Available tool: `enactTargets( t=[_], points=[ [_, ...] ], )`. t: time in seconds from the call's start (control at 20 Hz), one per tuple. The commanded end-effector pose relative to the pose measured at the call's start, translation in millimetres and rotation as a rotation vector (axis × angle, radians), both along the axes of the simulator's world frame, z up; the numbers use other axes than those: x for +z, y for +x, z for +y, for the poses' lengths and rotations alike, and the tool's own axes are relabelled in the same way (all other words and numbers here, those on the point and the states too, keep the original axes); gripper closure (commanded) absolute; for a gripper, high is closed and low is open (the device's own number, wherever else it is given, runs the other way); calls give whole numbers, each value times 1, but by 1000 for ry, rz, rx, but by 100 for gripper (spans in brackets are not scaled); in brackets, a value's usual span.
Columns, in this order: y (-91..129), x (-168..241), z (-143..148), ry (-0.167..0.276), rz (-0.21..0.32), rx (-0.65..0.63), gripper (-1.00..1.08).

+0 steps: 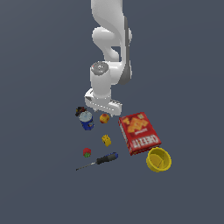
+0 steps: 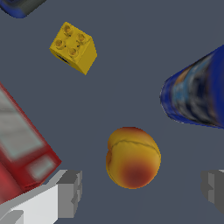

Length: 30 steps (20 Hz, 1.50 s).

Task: Pick up a designated object from a clutter of objects.

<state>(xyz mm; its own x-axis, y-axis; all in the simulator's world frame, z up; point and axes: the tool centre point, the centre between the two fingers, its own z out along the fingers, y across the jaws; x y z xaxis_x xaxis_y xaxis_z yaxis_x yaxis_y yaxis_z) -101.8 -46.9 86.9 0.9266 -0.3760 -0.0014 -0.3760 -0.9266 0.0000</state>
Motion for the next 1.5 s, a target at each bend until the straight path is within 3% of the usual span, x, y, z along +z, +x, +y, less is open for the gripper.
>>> enactTargets(
  t=[0.0,1.1,1.15,1.45],
  points=[
    [-2,-2,-1,0,-1,-6,-92],
    [-3,-49,-1,-1,-1,-7,-92],
    [-3,-49,-1,-1,-1,-7,108],
    [-3,-49,-1,-1,-1,-7,108]
  ],
)
